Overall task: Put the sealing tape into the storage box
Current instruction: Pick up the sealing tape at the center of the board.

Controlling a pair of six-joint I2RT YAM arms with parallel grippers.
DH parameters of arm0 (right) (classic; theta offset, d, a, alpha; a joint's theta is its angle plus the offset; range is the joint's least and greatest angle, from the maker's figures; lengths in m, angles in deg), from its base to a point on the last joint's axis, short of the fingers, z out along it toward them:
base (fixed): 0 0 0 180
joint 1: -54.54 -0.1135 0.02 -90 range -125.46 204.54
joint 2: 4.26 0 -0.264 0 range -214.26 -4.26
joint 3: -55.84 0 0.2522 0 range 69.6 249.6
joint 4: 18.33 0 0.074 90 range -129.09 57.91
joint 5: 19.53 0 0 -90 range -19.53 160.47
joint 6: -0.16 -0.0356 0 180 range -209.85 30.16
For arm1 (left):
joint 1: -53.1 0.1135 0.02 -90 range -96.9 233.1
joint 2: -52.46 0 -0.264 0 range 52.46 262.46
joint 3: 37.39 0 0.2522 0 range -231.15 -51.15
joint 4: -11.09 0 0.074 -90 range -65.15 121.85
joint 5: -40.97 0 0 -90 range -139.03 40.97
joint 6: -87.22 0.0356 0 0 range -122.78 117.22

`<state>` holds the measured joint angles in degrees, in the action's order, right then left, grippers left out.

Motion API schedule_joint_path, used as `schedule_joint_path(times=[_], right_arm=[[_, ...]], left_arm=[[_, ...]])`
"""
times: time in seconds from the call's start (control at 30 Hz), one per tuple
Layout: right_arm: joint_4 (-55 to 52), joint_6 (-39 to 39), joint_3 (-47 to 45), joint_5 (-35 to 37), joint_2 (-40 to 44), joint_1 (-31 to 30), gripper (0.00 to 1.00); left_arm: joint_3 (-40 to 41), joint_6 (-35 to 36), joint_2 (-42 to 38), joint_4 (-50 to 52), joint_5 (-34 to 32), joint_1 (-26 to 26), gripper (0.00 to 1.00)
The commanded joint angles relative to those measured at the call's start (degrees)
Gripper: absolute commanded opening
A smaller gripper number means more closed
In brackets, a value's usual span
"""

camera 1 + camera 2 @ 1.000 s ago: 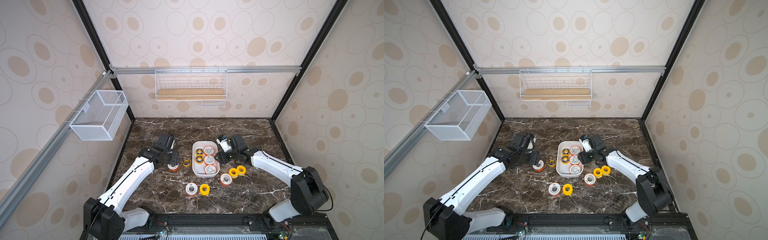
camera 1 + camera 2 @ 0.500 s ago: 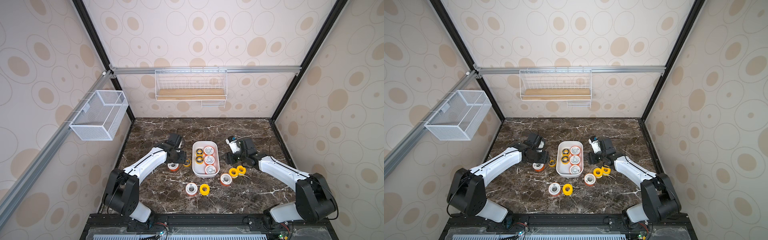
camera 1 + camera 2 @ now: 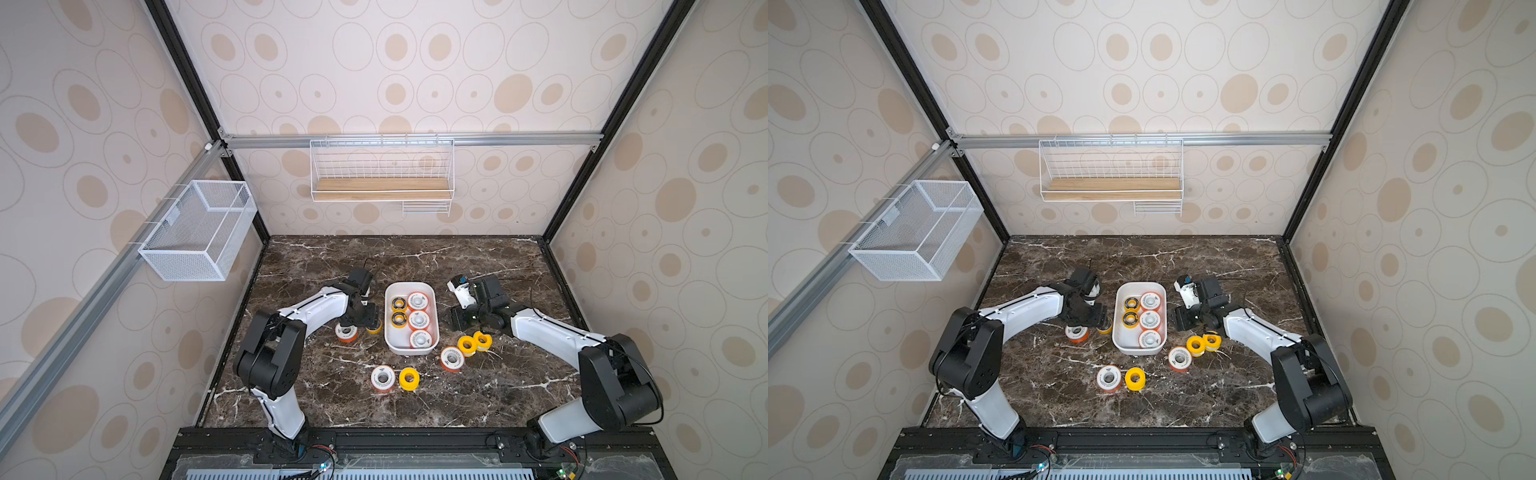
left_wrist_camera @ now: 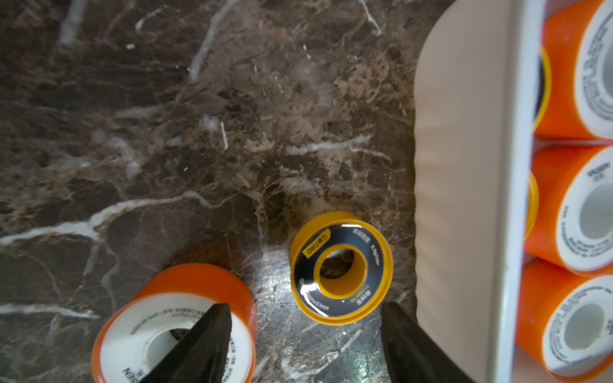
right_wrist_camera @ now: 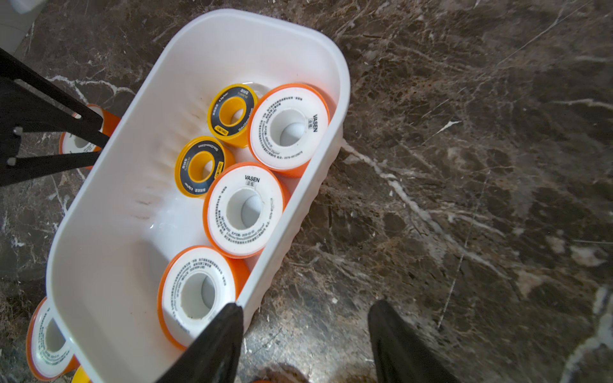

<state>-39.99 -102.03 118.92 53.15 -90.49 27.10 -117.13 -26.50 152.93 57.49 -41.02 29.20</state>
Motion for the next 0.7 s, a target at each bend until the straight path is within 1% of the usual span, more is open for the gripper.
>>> schedule_joint_path(times=[0.0,0.17,0.33,0.53,0.67], right_arm=[[-0.9,-0.2,1.4,-0.3,-1.0,0.4,0.66],[-1.2,-0.1,1.5,0.0,-1.3,0.6,0.66],[-1.4,-0.1,1.8,0.1,-1.7,0.7,0.66],[-1.4,-0.1,1.9,0.0,-2.1,0.7,0.66],[-1.6,-0.1,2.0,0.0,-2.3,0.8,0.66]], left_arm=[[-2.6,1.1,1.4,-0.6,1.1,-0.4,0.76],[-3.9,1.7,3.1,-0.7,1.7,-1.1,0.77],[-5.4,2.3,4.7,-0.1,0.1,-2.2,0.78],[-6.6,2.2,5.2,2.5,-7.7,-3.5,0.76],[-6.0,1.6,4.6,2.9,-9.9,-3.6,0.76]])
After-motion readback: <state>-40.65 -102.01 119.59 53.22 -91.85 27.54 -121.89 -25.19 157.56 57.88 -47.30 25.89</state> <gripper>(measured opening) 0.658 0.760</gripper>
